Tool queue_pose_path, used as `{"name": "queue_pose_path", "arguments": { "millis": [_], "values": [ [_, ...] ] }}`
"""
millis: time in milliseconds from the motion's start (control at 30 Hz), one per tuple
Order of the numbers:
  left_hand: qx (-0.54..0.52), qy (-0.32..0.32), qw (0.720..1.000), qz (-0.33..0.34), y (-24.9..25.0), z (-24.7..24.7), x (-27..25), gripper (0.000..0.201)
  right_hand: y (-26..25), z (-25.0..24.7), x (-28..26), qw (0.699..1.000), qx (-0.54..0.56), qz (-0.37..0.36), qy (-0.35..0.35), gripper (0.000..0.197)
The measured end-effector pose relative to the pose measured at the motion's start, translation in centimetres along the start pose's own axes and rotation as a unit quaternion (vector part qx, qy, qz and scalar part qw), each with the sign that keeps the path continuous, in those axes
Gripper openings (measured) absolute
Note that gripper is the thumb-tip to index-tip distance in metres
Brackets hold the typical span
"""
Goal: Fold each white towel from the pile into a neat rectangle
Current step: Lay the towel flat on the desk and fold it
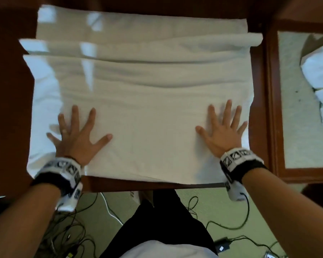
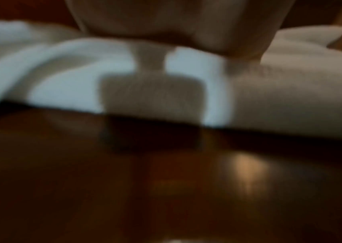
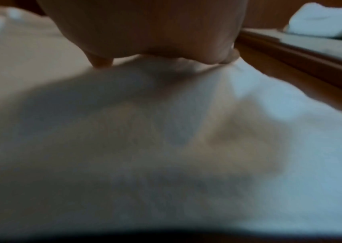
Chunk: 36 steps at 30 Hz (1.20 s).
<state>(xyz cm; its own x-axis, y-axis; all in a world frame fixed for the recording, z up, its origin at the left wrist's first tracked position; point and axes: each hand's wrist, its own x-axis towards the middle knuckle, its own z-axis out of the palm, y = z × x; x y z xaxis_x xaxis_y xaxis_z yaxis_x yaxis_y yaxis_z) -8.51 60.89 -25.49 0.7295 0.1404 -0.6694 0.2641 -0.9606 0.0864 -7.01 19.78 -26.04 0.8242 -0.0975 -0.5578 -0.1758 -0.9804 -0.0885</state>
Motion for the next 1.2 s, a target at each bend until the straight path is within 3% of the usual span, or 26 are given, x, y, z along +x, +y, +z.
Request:
{"name": "queue_pose_path", "arguments": {
  "millis": [133, 333, 433, 533, 633, 733, 800, 900, 1033, 1100, 1200],
  "values": [
    [0.016, -0.024, 0.999, -0.020, -1.0, 2.8, -1.9, 0.091, 1.4, 1.9, -1.6, 0.999, 0.002, -0.004, -0.036, 0.083],
    [-0.009, 0.053, 0.999, -0.006, 0.7, 1.4, 0.4, 0.096, 0.8, -0.3, 2.5, 1.000, 0.001, -0.018, 0.009, 0.083],
    [0.009, 0.069, 0.997, 0.014, -0.3, 3.9, -2.3, 0.090, 0.9, 1.5, -0.8, 0.999, 0.000, -0.015, 0.043, 0.080],
    [0.035, 0.033, 0.999, 0.020, -3.1, 7.5, -5.3, 0.090, 2.2, 4.2, -5.0, 0.999, -0.010, -0.037, 0.000, 0.079],
    [0.057, 0.031, 0.997, 0.028, -4.5, 8.7, -6.4, 0.094, 3.4, 4.6, -6.3, 0.997, 0.061, -0.039, 0.022, 0.075],
    [0.062, 0.051, 0.995, 0.055, -3.6, 8.7, -6.5, 0.095, 4.7, 3.7, -6.8, 0.960, 0.208, 0.020, 0.187, 0.055],
    [0.071, 0.065, 0.993, 0.072, -2.7, 9.1, -6.2, 0.094, 6.8, 3.6, -7.3, 0.934, 0.227, 0.106, 0.257, 0.040],
    [0.052, 0.089, 0.994, 0.044, -1.5, 9.8, -5.8, 0.094, 9.6, 4.1, -7.9, 0.931, 0.214, 0.207, 0.209, 0.033],
    [0.045, 0.106, 0.993, 0.033, -1.2, 10.4, -5.7, 0.095, 10.4, 4.6, -8.8, 0.931, 0.238, 0.245, 0.127, 0.033],
    [0.047, 0.107, 0.993, 0.032, -1.2, 10.6, -5.8, 0.094, 10.3, 4.6, -9.3, 0.930, 0.238, 0.253, 0.122, 0.029],
    [0.056, 0.110, 0.992, 0.026, -1.2, 10.7, -5.9, 0.088, 9.3, 3.2, -10.2, 0.917, 0.241, 0.262, 0.181, 0.018]
  ]
}}
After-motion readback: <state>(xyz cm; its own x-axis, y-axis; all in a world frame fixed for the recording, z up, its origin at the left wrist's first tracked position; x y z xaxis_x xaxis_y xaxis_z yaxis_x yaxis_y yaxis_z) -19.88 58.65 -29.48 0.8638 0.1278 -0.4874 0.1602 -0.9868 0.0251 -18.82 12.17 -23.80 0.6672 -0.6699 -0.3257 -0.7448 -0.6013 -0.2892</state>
